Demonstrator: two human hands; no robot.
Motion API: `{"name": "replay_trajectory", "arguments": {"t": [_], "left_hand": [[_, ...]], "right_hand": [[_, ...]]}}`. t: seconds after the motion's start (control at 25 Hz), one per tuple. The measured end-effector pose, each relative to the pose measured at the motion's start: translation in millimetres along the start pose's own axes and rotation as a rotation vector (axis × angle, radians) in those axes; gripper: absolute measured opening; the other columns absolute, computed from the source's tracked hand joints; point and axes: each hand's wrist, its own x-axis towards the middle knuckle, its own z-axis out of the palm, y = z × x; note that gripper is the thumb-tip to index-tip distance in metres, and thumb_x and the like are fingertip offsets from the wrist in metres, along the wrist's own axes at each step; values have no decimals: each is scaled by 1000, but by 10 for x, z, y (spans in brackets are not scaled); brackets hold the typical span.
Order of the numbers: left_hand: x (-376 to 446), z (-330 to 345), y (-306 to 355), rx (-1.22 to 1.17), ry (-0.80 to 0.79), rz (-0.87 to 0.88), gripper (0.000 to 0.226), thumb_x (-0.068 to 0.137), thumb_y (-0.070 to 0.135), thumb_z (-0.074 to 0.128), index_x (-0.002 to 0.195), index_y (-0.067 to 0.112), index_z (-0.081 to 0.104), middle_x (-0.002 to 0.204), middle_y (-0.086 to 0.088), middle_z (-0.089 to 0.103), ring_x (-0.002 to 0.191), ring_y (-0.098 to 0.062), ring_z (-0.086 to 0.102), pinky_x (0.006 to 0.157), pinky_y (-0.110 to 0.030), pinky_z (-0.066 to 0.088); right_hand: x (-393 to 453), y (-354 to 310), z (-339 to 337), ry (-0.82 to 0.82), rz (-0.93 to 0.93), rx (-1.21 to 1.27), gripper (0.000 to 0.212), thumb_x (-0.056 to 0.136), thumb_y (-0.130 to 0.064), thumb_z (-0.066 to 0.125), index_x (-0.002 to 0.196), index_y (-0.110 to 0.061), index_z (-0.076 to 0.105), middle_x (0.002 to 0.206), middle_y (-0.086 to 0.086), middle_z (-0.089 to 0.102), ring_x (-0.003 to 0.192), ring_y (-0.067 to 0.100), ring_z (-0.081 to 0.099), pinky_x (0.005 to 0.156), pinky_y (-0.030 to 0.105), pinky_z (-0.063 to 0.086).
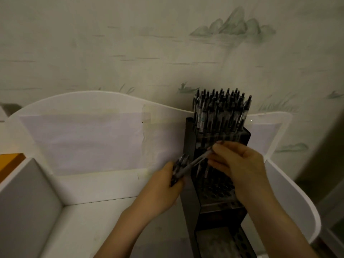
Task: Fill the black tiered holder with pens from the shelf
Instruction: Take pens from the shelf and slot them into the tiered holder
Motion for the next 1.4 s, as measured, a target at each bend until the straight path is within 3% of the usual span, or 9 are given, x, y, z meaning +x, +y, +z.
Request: {"name": "replay_trajectory", "arguments": {"t": [0.2, 0.36, 0.68, 0.88, 1.0, 1.12, 1.2, 1.28, 1.4], "left_hand": [[34, -23, -49, -4, 61, 6, 11, 96, 33, 54, 95, 22, 52, 70, 5, 57, 52, 6, 51, 48, -11, 38], [56, -34, -43, -24, 72, 2, 14, 96, 32, 55, 97, 18, 53, 69, 5, 55, 51, 7, 49, 48, -10, 36], [51, -47, -61, -14, 64, 3, 14, 95, 32, 56, 96, 19, 52, 69, 4, 55, 51, 7, 49, 46, -8, 36], [49, -28, -36, -22, 48, -5, 14, 95, 33, 57, 96, 20, 52, 69, 5, 56, 50, 6, 49, 47, -10, 37], [51, -22, -6, -25, 41, -12, 15, 94, 34, 56, 95, 20, 51, 70, 3, 56, 48, 4, 47, 50, -16, 38], [42, -11, 28, -28, 33, -12, 14, 94, 34, 56, 98, 21, 51, 71, 3, 57, 49, 3, 47, 53, -20, 40], [25, -8, 44, -51, 27, -10, 13, 95, 32, 54, 100, 20, 51, 71, 1, 56, 51, 1, 47, 53, -22, 41], [1, -7, 65, -65, 5, 11, 11, 97, 31, 52, 99, 20, 50, 70, 1, 53, 55, -5, 47, 52, -25, 41], [-34, -1, 107, -121, -20, 69, 7, 97, 30, 52, 94, 23, 49, 67, 7, 51, 56, -3, 48, 56, -28, 43]], "right_hand": [[-32, -77, -91, 58, -461, -319, 13, 83, -17, 75, 94, -22, 73, 86, -9, 75, 81, 9, 72, 75, 19, 57], [-104, 56, -32, 20, -600, -603, 16, 85, -23, 73, 100, -28, 69, 85, -21, 70, 84, -4, 66, 76, 6, 49], [-66, 122, -14, -10, -617, -712, 19, 85, -21, 72, 104, -19, 70, 90, -11, 71, 87, -2, 65, 81, 4, 48], [-75, 124, -5, -32, -588, -738, 18, 83, -22, 75, 101, -23, 70, 86, -17, 68, 88, -6, 64, 77, 2, 47], [-38, 98, -40, -106, -452, -844, 14, 83, -27, 75, 95, -29, 67, 82, -20, 66, 82, -2, 65, 70, 6, 49], [-37, 172, -58, -150, -318, -907, 16, 84, -27, 74, 97, -26, 65, 84, -13, 68, 83, 4, 65, 77, 17, 52], [-51, 183, -61, -150, -305, -884, 21, 82, -28, 76, 99, -27, 63, 85, -13, 69, 82, 3, 64, 75, 15, 52], [-93, 171, -73, -123, -360, -869, 28, 80, -29, 78, 102, -27, 63, 86, -14, 68, 79, -1, 64, 68, 8, 49], [-164, 139, -81, -24, -646, -872, 24, 79, -27, 79, 99, -22, 68, 85, -11, 64, 73, 1, 59, 65, 8, 46]]}}
